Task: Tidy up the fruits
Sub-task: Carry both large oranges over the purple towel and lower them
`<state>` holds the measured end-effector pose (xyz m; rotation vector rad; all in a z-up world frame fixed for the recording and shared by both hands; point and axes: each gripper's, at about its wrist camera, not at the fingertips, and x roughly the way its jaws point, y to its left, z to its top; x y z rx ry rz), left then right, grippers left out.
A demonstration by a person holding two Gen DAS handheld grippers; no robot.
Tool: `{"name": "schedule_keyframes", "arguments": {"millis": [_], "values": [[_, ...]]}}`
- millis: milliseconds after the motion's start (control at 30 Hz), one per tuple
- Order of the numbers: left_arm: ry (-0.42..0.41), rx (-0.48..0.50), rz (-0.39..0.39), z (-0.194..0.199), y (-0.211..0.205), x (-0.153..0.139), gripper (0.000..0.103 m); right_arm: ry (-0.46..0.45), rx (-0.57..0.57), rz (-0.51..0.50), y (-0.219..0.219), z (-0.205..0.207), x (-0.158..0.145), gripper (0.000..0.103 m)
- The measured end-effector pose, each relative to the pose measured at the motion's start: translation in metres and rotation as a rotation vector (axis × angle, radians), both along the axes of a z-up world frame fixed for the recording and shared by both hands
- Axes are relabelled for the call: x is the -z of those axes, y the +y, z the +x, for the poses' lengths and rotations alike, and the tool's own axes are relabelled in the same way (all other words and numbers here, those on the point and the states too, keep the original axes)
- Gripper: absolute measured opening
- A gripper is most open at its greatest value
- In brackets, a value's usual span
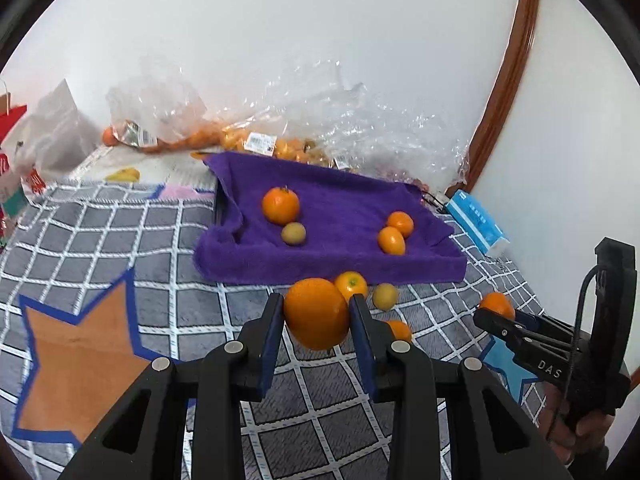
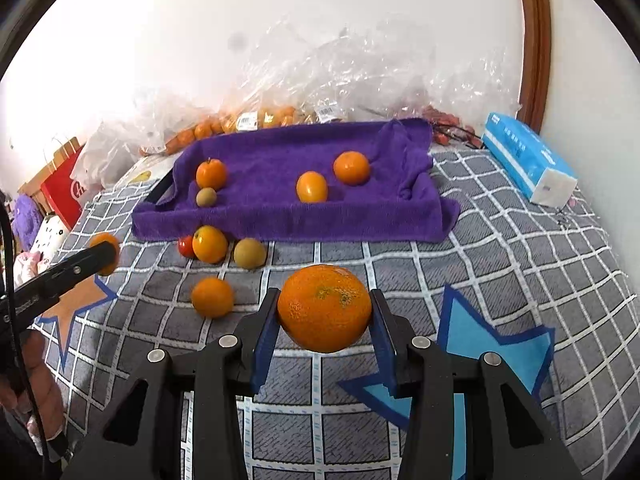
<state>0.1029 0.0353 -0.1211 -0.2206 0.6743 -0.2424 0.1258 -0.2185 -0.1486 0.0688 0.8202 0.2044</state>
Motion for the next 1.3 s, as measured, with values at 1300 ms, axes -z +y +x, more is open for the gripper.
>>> {"name": "schedule_keyframes", "arguments": {"millis": [1300], "values": [[0.038,-0.138,0.037,0.041,0.024,-0.038,0.032,-0.074,0.015,0.032,-0.015,0.025,-0.031,0.043]]}}
